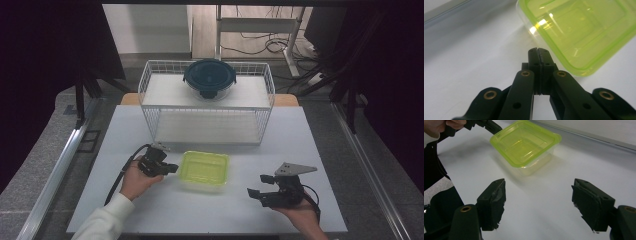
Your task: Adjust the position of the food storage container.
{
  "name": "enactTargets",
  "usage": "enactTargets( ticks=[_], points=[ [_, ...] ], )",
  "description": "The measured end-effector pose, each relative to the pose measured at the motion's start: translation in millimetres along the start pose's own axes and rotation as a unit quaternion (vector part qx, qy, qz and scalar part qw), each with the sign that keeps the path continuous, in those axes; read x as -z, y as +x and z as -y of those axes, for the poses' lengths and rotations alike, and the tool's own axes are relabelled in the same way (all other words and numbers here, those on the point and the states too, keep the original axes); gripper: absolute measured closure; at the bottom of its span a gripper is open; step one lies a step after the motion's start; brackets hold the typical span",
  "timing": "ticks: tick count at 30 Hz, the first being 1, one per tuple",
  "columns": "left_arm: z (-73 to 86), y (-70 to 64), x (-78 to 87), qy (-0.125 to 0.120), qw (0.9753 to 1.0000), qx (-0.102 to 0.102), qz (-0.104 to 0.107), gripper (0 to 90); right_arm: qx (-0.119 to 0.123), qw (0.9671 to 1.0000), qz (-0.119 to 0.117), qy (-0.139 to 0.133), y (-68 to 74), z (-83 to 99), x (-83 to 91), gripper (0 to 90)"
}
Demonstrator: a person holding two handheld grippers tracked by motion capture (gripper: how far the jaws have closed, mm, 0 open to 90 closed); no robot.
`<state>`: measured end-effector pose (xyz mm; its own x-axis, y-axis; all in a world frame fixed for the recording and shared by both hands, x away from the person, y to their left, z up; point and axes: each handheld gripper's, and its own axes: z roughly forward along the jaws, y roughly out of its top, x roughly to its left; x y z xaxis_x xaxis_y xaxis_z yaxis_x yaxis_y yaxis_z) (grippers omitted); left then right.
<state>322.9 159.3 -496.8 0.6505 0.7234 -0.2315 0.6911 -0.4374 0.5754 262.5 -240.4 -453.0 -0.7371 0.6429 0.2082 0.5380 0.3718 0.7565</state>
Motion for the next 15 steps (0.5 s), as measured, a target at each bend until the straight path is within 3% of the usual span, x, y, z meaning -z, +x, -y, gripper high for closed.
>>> enactTargets(
  ticks=[15],
  points=[
    [5.2,-14.3,-9.9,0.016,0.9997,-0.016,0.011,90.0,-0.001,1.0000,0.001,0.002,-0.7,0.4,-0.1,27.1]
  ],
)
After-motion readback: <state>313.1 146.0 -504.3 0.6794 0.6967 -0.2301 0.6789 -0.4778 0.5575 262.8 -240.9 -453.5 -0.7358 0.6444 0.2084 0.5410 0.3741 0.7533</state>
